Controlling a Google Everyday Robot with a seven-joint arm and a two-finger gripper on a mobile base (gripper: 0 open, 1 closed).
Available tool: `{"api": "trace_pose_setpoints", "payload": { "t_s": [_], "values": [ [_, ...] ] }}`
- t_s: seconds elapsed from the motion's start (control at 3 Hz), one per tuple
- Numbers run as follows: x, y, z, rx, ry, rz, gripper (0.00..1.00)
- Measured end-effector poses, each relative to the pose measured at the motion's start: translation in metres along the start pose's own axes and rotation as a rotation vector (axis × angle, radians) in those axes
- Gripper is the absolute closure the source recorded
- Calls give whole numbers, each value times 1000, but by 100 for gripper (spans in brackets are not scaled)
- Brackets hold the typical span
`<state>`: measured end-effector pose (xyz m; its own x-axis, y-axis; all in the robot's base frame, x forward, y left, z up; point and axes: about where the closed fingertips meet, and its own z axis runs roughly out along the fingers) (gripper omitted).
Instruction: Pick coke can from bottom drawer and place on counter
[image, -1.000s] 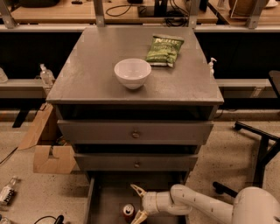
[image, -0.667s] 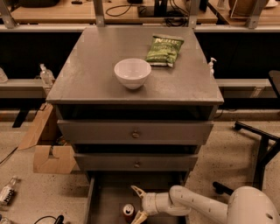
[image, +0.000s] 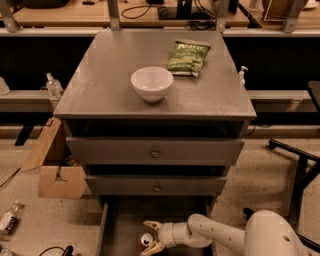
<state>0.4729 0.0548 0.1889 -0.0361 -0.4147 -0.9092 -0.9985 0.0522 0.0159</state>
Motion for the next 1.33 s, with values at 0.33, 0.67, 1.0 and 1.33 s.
{"api": "trace_pose_setpoints", "payload": {
  "t_s": [0.33,0.67,1.0,1.33],
  "values": [
    [4,-1,9,1,-7,13,50],
    [-10,0,4,23,-22,22,74],
    [-49,18,-16,-23,-47,51,95],
    [-112,44,-50,-117,-79,104,100]
  ]
}}
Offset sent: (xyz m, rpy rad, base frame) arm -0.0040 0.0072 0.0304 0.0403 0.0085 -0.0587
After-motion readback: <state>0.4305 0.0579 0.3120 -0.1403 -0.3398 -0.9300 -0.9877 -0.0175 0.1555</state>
